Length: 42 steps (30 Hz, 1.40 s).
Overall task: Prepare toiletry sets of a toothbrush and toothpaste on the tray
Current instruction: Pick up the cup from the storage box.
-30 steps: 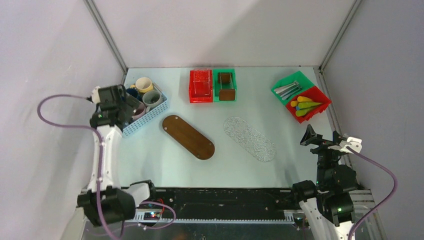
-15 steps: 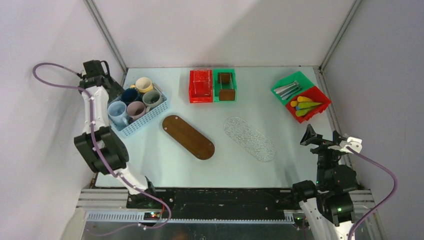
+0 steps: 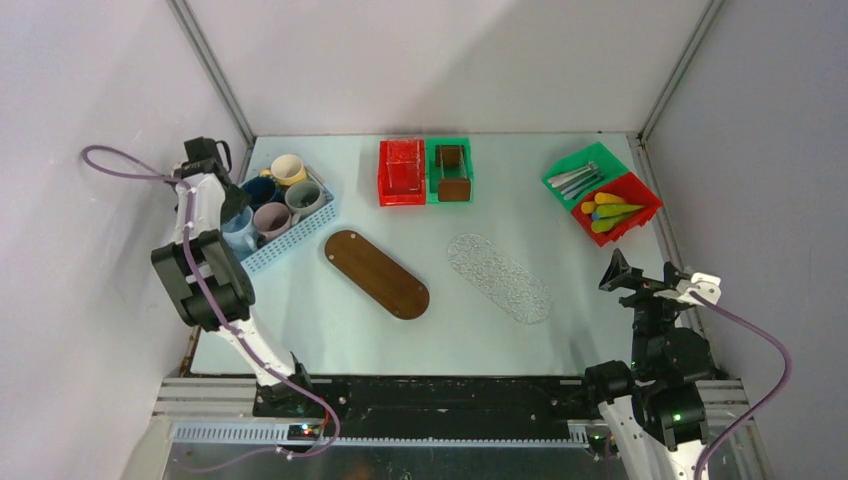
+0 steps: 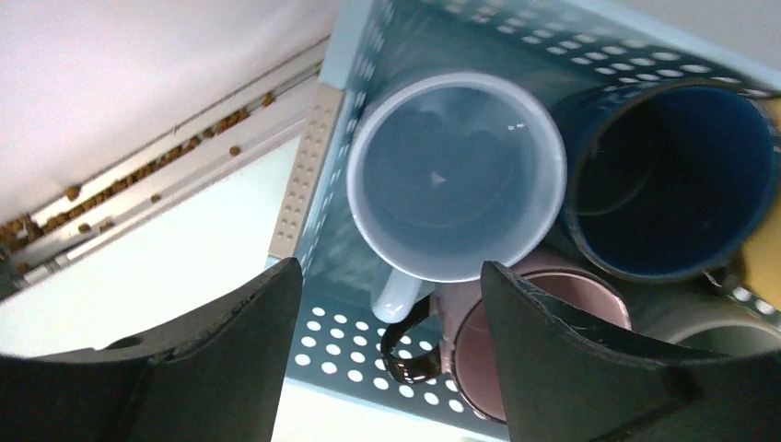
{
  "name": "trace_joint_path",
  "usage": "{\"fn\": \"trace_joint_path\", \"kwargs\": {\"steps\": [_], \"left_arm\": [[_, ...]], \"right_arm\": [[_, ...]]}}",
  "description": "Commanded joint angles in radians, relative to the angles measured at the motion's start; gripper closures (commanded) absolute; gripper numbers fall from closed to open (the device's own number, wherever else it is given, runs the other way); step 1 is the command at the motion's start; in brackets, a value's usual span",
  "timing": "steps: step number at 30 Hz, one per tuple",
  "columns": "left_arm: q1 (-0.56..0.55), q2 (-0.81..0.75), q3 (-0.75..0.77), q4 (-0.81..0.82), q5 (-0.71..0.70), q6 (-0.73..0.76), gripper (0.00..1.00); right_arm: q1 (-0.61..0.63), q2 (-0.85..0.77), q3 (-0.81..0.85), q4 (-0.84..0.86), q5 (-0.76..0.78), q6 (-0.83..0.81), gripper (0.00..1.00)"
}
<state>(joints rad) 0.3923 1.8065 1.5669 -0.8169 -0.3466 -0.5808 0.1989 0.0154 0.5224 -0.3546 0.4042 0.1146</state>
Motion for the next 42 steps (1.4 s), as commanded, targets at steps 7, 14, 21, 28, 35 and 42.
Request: {"fn": "trace_joint_path", "kwargs": {"steps": [7,14,21,28,35,42], "left_arm": [[0.023,-0.029,-0.085,0.115,-0.111,-0.339,0.30],[0.029,0.024,-0.068,0.146,-0.091,-0.386,0.39],[0.039,0.075,-0.068,0.157,-0.071,-0.448,0.41],[0.039,0.129,-0.054,0.151,-0.053,-0.487,0.42],[0.038,0.174,-0.014,0.128,-0.049,-0.468,0.62],[0.038,0.129,0.021,0.107,-0.049,-0.433,0.97]], "right_arm": [[-0.001,0.063,0.019,0.005,-0.008,-0.015,0.01],[-0.002,0.120,0.025,-0.008,-0.010,-0.028,0.01],[-0.001,0.152,0.025,-0.012,-0.023,-0.037,0.01],[-0.001,0.164,0.025,-0.013,-0.024,-0.042,0.01],[-0.001,0.163,0.025,-0.012,-0.030,-0.041,0.01],[-0.001,0.139,0.023,-0.008,-0.038,-0.038,0.01]]}}
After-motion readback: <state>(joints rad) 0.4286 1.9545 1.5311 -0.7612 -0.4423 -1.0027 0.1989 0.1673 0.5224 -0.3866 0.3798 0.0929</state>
